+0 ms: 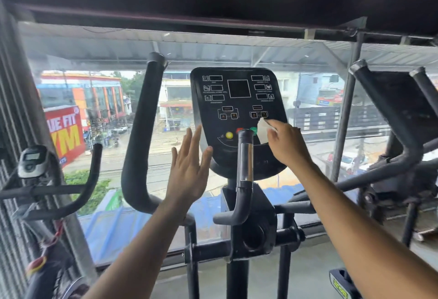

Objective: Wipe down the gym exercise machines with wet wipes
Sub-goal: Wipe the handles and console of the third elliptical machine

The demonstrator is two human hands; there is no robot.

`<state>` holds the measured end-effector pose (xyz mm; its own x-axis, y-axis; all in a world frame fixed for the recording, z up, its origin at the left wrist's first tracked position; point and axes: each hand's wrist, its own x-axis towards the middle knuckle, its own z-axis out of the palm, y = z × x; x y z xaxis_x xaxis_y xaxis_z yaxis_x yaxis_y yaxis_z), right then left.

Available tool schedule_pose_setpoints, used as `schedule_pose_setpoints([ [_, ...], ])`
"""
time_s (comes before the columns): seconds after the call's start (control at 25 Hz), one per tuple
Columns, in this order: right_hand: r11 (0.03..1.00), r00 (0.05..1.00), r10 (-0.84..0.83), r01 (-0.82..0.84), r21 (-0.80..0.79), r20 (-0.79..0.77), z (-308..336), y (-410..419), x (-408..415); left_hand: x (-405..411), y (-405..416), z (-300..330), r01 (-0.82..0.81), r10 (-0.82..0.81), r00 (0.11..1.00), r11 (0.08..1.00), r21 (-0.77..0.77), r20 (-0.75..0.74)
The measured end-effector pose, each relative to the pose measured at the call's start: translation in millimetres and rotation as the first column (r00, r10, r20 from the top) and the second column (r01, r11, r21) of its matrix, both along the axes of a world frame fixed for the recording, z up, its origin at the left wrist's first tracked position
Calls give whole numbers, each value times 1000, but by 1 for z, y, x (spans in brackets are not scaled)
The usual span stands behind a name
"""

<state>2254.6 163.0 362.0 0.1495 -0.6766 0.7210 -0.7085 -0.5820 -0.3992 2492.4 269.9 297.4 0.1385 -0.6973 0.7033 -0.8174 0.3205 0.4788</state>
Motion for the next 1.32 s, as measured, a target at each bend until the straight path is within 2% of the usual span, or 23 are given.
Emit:
schedule_pose_setpoints([
  [0.2, 951, 966, 202, -154, -267, 162, -16, 38, 22, -1, 53, 9, -20, 32, 989, 996, -82, 141],
  [0.28, 904, 938, 311, -242, -351, 155, -12, 50, 35, -2, 77, 20, -23, 67, 981, 972, -233, 182],
  [0.36, 870, 910, 391, -316, -379, 138, -5, 59, 50, 5, 100, 34, -26, 120, 975, 899, -438, 189],
  [0.44, 849, 892, 434, -359, -388, 126, 3, 64, 65, 24, 112, 45, -135, 282, 940, 825, -548, 193],
  [0.48, 841, 887, 446, -371, -394, 116, 9, 66, 74, 34, 114, 50, -226, 359, 919, 821, -525, 165],
  [0.56, 820, 874, 476, -399, -410, 101, 25, 69, 95, 52, 112, 57, -376, 418, 904, 876, -302, 87],
  [0.64, 796, 861, 503, -427, -429, 76, 44, 71, 117, 57, 108, 52, -334, 342, 939, 935, -122, 46],
  [0.8, 759, 874, 484, -444, -477, -44, 91, 57, 158, 57, 106, 51, -241, 255, 964, 957, -161, 72],
  [0.92, 723, 879, 424, -474, -502, -219, 117, 43, 191, 61, 107, 47, -182, 191, 981, 968, -172, 37],
  [1.04, 704, 838, 377, -536, -466, -394, 118, 27, 212, 64, 107, 37, -105, 101, 994, 966, -236, -28],
  [1.2, 662, 811, 424, -581, -474, -403, 114, 16, 216, 69, 105, 28, -67, 53, 996, 969, -239, -65],
  [1.32, 592, 765, 366, -630, -502, -529, 124, 5, 211, 71, 102, 22, -54, 38, 997, 969, -239, -71],
])
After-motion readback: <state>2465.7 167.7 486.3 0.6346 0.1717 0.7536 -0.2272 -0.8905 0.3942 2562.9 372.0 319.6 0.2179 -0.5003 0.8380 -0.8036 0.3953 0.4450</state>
